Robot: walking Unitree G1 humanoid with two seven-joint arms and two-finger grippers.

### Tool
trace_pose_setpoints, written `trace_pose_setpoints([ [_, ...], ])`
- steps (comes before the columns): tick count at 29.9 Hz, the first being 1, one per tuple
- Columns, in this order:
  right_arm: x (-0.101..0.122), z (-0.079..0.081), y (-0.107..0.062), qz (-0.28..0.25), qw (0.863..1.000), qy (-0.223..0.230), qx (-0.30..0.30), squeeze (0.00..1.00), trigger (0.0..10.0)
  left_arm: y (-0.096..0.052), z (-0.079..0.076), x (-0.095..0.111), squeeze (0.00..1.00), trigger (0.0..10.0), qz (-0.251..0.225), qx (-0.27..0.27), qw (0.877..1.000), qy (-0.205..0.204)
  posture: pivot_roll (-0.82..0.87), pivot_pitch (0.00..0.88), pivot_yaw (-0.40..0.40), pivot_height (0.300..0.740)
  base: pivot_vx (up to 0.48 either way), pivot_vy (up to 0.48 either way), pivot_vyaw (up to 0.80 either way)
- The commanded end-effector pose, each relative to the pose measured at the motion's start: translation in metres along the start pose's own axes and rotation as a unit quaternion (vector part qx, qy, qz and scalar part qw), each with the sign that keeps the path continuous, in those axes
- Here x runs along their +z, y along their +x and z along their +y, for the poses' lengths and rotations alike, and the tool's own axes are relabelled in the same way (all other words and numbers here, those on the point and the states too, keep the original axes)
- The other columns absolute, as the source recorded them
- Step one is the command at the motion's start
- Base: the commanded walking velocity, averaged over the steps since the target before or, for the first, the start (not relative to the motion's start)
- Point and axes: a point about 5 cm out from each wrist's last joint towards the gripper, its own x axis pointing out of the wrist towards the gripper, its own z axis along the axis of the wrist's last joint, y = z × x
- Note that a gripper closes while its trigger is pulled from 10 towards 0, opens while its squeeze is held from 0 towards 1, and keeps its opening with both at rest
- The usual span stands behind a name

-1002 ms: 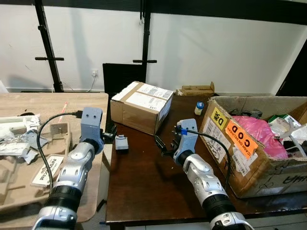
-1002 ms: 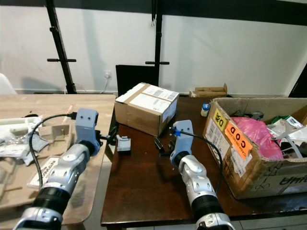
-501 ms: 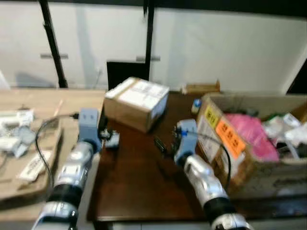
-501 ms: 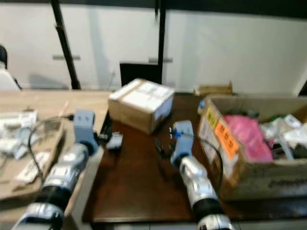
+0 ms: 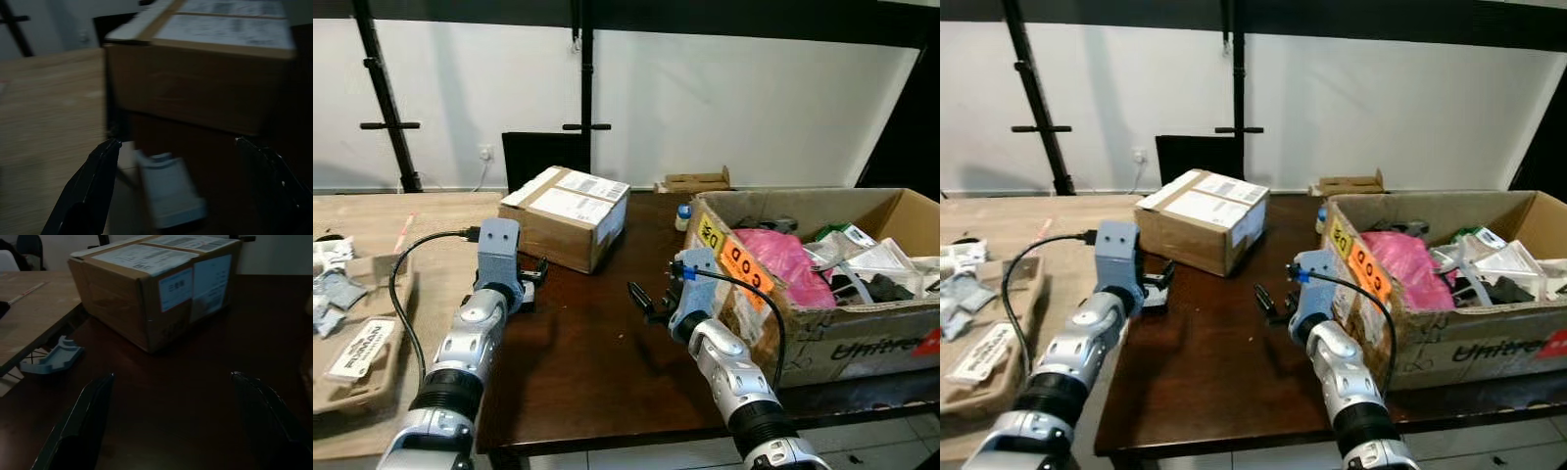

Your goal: Picking trash to rubbish bin

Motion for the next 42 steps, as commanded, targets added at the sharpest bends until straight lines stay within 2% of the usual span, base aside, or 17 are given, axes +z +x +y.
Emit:
trace_pose_setpoints([
  [1,-0.003,0.0,-0.002,0.008,1.0,-0.004,0.003,0.0,10.0,0.001,0.004,-0.002,0.0,10.0,0.007,0.002,1.0,0.015,0.05,0.075,-0.043,0.74,0.0,0.0,0.0],
  [15,-0.006,0.002,-0.003,0.015,1.0,-0.009,0.009,0.0,10.0,0.002,0.006,-0.001,0.0,10.0,0.005,0.003,1.0,0.011,0.04,0.077,-0.05,0.74,0.0,0.0,0.0],
  [16,-0.006,0.003,-0.004,0.017,1.0,-0.01,0.01,0.0,10.0,0.004,0.007,0.001,1.0,10.0,0.004,0.001,1.0,0.011,0.05,0.083,-0.05,0.74,0.0,0.0,0.0],
  [20,-0.009,0.003,-0.006,0.022,1.0,-0.01,0.01,0.0,10.0,0.008,0.016,0.01,1.0,10.0,-0.001,-0.001,1.0,0.013,0.05,0.103,-0.047,0.74,0.0,0.0,0.0],
  [28,-0.013,0.008,-0.009,0.026,1.0,-0.008,0.011,0.0,10.0,0.009,0.023,0.013,1.0,10.0,0.004,-0.021,1.0,0.013,0.04,0.127,-0.037,0.74,0.0,0.0,0.0],
  [29,-0.014,0.009,-0.009,0.027,1.0,-0.008,0.012,0.0,10.0,0.011,0.026,0.013,0.0,10.0,0.01,-0.023,1.0,0.013,0.04,0.132,-0.033,0.74,0.0,0.0,0.0],
  [30,-0.014,0.01,-0.009,0.028,1.0,-0.007,0.012,0.0,10.0,0.012,0.03,0.014,0.0,10.0,0.017,-0.018,1.0,0.012,0.04,0.139,-0.031,0.74,0.0,0.0,0.0],
  [33,-0.014,0.01,-0.01,0.03,0.999,-0.007,0.011,0.0,10.0,0.013,0.056,0.021,0.0,10.0,0.031,0.067,0.997,-0.036,0.03,0.145,-0.031,0.74,0.0,0.0,0.0],
  [36,-0.014,0.01,-0.01,0.031,0.999,-0.007,0.01,0.0,10.0,0.009,0.079,0.026,0.0,10.0,0.04,0.141,0.989,-0.009,0.03,0.145,-0.033,0.74,0.0,0.0,0.0],
  [39,-0.015,0.009,-0.012,0.033,0.999,-0.007,0.009,0.0,10.0,0.006,0.089,0.03,0.0,10.0,0.035,0.151,0.988,-0.003,0.03,0.144,-0.037,0.74,0.0,0.0,0.0],
  [42,-0.015,0.009,-0.012,0.034,0.999,-0.007,0.009,0.0,10.0,0.007,0.089,0.032,0.0,10.0,0.031,0.138,0.99,-0.005,0.03,0.144,-0.037,0.74,0.0,0.0,0.0],
])
